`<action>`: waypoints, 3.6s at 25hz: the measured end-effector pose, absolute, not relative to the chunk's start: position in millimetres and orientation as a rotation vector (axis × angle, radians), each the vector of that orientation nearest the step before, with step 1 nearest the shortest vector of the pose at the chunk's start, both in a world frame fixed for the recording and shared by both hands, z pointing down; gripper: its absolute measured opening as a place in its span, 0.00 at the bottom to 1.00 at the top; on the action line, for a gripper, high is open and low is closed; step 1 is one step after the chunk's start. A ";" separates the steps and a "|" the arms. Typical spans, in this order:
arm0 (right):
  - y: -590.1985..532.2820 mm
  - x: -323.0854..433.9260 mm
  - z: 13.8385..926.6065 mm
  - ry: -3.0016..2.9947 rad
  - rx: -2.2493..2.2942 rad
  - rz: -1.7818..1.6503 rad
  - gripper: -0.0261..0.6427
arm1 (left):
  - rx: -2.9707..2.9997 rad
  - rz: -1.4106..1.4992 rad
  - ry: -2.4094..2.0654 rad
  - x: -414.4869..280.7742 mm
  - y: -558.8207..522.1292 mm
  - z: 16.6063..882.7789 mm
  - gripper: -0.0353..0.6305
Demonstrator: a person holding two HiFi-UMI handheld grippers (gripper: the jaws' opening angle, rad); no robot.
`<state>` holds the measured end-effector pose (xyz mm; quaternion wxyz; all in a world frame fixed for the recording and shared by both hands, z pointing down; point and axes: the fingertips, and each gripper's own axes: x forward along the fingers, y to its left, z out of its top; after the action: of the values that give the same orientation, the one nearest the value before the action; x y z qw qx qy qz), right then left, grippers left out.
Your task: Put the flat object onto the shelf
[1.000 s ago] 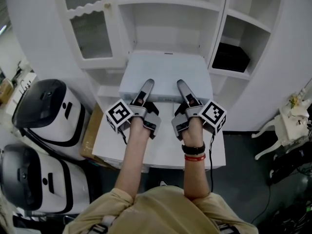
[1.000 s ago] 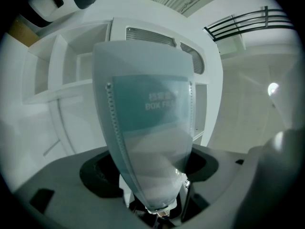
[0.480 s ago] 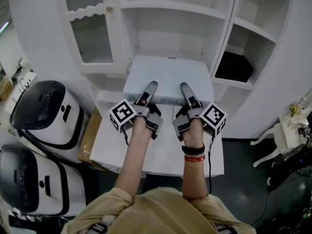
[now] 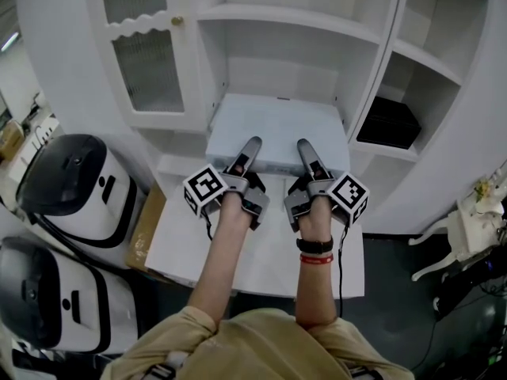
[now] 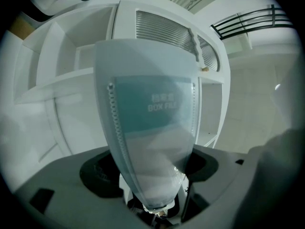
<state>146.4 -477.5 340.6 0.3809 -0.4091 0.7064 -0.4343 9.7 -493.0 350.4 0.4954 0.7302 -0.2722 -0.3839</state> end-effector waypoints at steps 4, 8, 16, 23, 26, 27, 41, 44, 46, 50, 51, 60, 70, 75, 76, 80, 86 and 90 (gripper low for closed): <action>-492.2 145.2 340.9 1.815 -1.051 -1.105 0.66 | 1.759 -0.939 -0.659 8.7 -509.2 350.7 0.59; -506.9 146.2 340.8 1.811 -1.034 -1.104 0.66 | 1.755 -0.940 -0.664 10.1 -522.1 350.6 0.59; -533.2 149.1 340.1 1.810 -1.013 -1.119 0.65 | 1.737 -0.965 -0.656 13.0 -547.7 348.9 0.59; -546.6 152.9 339.8 1.799 -1.009 -1.125 0.65 | 1.739 -0.974 -0.658 17.1 -560.0 347.3 0.60; -548.9 153.4 339.3 1.802 -1.001 -1.121 0.65 | 1.761 -0.960 -0.656 18.6 -562.6 347.6 0.60; -548.8 153.3 339.4 1.807 -1.003 -1.121 0.65 | 1.767 -0.959 -0.653 18.8 -562.9 347.4 0.61; -525.9 152.6 331.2 1.814 -0.823 -1.080 0.76 | 1.847 -1.012 -0.606 7.1 -540.7 341.6 0.68; -516.6 152.2 328.2 1.854 -0.856 -1.033 0.80 | 1.864 -1.007 -0.598 6.6 -532.1 340.0 0.69; -510.4 152.4 326.1 1.879 -0.879 -1.006 0.85 | 1.877 -0.996 -0.606 5.4 -526.2 340.7 0.70; -496.0 152.7 334.4 1.861 -0.899 -1.031 0.86 | 1.893 -0.984 -0.608 4.2 -511.7 341.9 0.70; -492.0 153.7 337.7 1.850 -0.905 -1.038 0.86 | 1.892 -0.984 -0.602 4.5 -507.9 342.4 0.70; -445.5 166.3 354.1 1.797 -0.986 -1.017 0.86 | 1.927 -0.931 -0.627 -4.9 -467.8 358.3 0.70; -389.4 155.4 359.6 1.976 -1.186 -0.846 0.85 | 2.115 -0.784 -0.780 -20.2 -418.0 372.5 0.70; -367.6 145.0 363.2 2.072 -1.269 -0.770 0.83 | 2.262 -0.659 -0.859 -20.1 -393.2 370.7 0.69; -364.2 143.2 363.9 2.087 -1.287 -0.756 0.82 | 2.295 -0.630 -0.892 -21.5 -389.4 370.6 0.67; -349.4 137.3 363.6 2.136 -1.364 -0.682 0.73 | 2.414 -0.523 -1.039 -32.0 -375.2 370.6 0.62; -334.8 135.0 365.8 2.215 -1.542 -0.516 0.59 | 2.545 -0.371 -1.226 -40.4 -361.6 371.3 0.52; -333.1 130.0 368.4 2.253 -1.627 -0.447 0.59 | 2.611 -0.277 -1.284 -35.9 -356.6 373.4 0.50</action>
<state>130.0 -333.1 368.4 0.1625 -0.5704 0.7898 -0.1566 -35.9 -356.6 373.4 0.1092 0.8880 -0.4367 -0.0942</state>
